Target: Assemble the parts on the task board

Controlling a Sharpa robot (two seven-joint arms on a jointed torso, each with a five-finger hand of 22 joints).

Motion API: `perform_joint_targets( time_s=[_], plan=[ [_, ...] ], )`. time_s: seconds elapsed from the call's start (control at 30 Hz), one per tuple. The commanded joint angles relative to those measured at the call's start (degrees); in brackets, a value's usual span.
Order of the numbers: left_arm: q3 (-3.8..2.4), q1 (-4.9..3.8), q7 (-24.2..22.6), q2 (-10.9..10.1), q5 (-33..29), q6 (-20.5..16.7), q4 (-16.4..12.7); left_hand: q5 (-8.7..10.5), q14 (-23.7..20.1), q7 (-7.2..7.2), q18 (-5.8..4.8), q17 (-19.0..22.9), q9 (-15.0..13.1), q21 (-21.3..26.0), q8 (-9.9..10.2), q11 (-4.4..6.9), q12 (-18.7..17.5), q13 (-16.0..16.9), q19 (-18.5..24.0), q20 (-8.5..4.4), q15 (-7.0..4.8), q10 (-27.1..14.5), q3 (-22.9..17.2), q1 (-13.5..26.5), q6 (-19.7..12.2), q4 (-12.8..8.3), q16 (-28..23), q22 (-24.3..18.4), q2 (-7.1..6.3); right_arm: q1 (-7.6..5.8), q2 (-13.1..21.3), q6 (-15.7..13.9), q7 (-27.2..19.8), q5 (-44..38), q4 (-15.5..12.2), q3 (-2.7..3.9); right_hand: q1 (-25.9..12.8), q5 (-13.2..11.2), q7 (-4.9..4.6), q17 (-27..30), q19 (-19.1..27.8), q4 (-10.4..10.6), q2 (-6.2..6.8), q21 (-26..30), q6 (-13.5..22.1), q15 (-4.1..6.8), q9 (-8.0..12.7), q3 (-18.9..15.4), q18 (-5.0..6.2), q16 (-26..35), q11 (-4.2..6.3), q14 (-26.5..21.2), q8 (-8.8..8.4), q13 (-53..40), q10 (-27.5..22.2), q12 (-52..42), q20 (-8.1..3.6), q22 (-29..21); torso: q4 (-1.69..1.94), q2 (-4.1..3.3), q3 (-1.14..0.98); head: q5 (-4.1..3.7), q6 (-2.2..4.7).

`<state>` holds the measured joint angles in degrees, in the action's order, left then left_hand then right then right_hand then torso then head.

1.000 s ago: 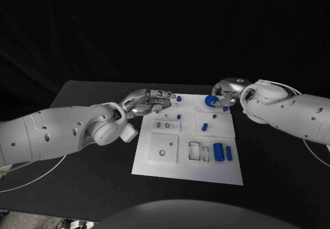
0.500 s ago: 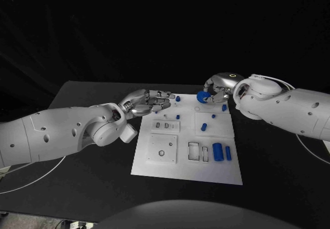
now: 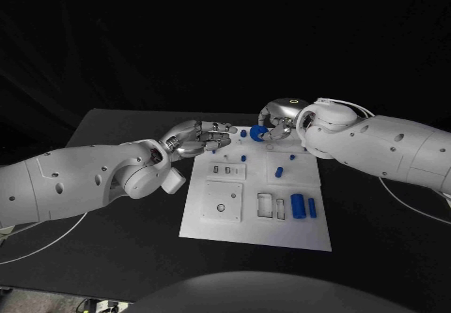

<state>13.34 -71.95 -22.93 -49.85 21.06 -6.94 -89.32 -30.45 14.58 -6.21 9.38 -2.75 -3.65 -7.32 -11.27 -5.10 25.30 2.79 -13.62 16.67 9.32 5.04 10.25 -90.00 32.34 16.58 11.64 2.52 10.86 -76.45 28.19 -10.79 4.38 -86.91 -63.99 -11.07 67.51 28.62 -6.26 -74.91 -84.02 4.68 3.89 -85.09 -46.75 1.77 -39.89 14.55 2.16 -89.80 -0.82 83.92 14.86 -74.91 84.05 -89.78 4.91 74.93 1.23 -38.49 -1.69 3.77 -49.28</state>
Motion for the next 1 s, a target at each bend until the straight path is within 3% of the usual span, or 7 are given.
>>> perform_joint_targets(
  time_s=[0.03,0.3,0.53,1.0],
  plan=[
    [-0.05,-0.06,-0.4,0.0,-0.4,-0.1,-0.3,-0.17,0.4,-0.06,0.43,-0.1,0.1,-0.2,-0.3,-0.03,0.3,0.1,-0.4,0.07,-0.17,0.4,0.0,-0.4,-0.1,0.0,0.2,0.1,-0.04,0.06,-1.4,2.7,0.3,-0.2,0.9,0.03,-0.1,-0.1,1.09,-15.1,-1.6,0.1,-0.23,0.0,-1.4,0.3,-1.6,0.3,-0.69,-0.2,0.2,6.1,0.24,-15.1,6.0,-0.2,-0.52,13.1,-0.01,-0.03,0.06,0.04,-0.09],
    [-0.06,-0.13,-0.2,-0.2,-0.6,-0.3,-0.6,-0.16,0.4,-0.07,0.43,-0.1,0.1,-0.2,-0.3,-0.03,0.4,0.1,-0.4,0.07,-0.17,0.4,0.0,-0.4,0.0,0.0,0.2,0.1,-0.04,0.47,-4.2,3.5,0.4,-0.2,2.3,0.04,-0.1,-0.2,1.03,-15.1,-1.6,0.1,-0.26,0.0,-1.3,0.26,-1.6,0.4,-0.67,-0.2,0.15,6.1,0.09,-15.1,6.0,-0.2,-0.49,13.1,0.29,-0.13,0.05,0.13,-0.38],
    [-0.06,-0.19,-0.2,-0.4,-0.8,-0.4,-0.7,-0.15,0.4,-0.08,0.43,-0.1,0.0,-0.2,-0.4,-0.04,0.5,0.1,-0.4,0.07,-0.17,0.5,0.0,-0.4,0.1,0.0,0.2,0.1,-0.05,0.57,-5.4,3.8,0.5,-0.2,3.1,0.06,-0.1,-0.3,1.01,-15.1,-1.6,0.1,-0.27,0.1,-1.3,0.24,-1.6,0.4,-0.67,-0.2,0.13,6.1,0.05,-15.1,6.0,-0.2,-0.48,13.1,0.11,-0.05,0.14,0.22,-0.66],
    [-0.06,-0.19,-0.2,0.0,-1.0,-0.3,-0.4,-0.15,0.5,-0.12,0.42,-0.1,0.0,-0.2,-0.4,-0.05,0.6,0.1,-0.5,0.08,-0.16,0.5,0.0,-0.4,0.3,0.0,0.3,0.1,-0.06,0.99,-6.8,4.6,0.7,-0.2,4.4,0.1,0.0,-0.8,0.81,-15.1,-1.4,0.0,-0.26,0.2,-1.1,0.1,-1.4,0.5,-0.63,-0.2,-0.05,6.1,-0.41,-15.1,6.0,-0.2,-0.38,13.0,0.16,-0.05,0.01,0.29,-0.72]
  ],
)
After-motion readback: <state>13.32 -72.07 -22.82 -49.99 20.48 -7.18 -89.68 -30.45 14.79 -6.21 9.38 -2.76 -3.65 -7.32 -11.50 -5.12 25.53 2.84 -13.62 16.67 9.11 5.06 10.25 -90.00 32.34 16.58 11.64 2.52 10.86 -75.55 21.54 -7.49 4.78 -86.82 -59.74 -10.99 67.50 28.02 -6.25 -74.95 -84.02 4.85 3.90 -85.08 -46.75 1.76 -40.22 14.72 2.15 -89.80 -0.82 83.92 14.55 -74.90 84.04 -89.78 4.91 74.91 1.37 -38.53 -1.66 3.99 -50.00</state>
